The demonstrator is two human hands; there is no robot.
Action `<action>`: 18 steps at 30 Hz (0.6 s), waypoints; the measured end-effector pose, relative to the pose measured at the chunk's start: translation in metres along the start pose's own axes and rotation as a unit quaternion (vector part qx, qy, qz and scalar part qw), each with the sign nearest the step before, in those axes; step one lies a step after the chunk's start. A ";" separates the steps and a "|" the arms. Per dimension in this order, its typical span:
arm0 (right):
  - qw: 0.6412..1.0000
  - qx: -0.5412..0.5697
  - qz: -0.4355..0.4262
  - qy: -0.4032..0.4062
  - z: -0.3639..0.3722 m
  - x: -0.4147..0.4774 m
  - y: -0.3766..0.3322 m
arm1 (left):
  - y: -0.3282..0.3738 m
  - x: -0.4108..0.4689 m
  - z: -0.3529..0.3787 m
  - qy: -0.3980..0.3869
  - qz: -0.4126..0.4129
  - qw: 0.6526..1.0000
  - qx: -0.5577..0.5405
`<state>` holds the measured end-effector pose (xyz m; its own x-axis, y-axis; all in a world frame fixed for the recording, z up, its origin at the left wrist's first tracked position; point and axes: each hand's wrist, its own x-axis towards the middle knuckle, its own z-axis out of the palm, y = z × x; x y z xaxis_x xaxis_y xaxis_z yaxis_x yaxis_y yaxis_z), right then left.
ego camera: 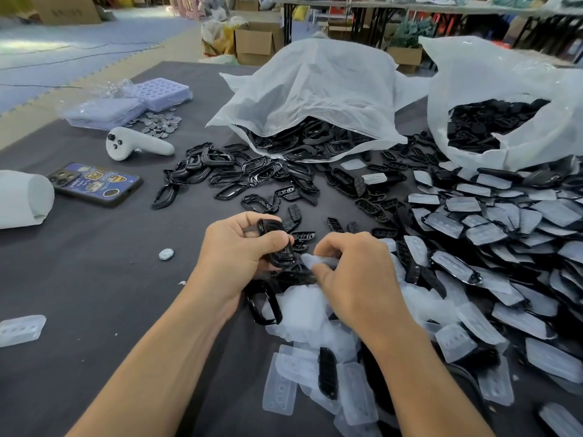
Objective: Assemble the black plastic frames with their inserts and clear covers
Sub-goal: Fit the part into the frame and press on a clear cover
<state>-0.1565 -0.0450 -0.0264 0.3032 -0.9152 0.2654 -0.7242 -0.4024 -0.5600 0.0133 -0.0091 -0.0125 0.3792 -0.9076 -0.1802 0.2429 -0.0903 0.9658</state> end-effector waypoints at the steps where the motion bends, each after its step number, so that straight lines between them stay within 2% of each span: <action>1: 1.000 0.025 0.011 0.006 0.000 0.000 0.001 | 0.001 0.000 0.000 0.007 0.004 1.000 0.009; 4: 0.990 0.133 0.047 0.001 -0.003 0.001 0.001 | 0.004 -0.002 0.000 -0.008 -0.005 1.000 0.024; 7: 0.981 0.191 0.031 0.027 -0.005 0.001 -0.003 | 0.002 -0.005 0.001 -0.063 -0.028 0.997 0.038; 10: 0.981 0.188 0.002 0.053 -0.006 -0.001 -0.005 | 0.000 -0.006 0.003 -0.095 -0.038 0.994 0.048; 15: 0.988 0.108 -0.049 0.095 -0.005 -0.003 -0.009 | 0.001 -0.006 0.000 -0.100 -0.043 0.992 0.070; 18: 0.986 0.118 -0.057 0.100 -0.006 -0.003 -0.012 | 0.002 -0.005 -0.001 -0.097 -0.044 0.991 0.079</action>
<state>-0.1528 -0.0370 -0.0161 0.2286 -0.8509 0.4731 -0.5205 -0.5175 -0.6792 0.0132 -0.0040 -0.0099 0.1795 -0.9541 -0.2397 0.1179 -0.2210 0.9681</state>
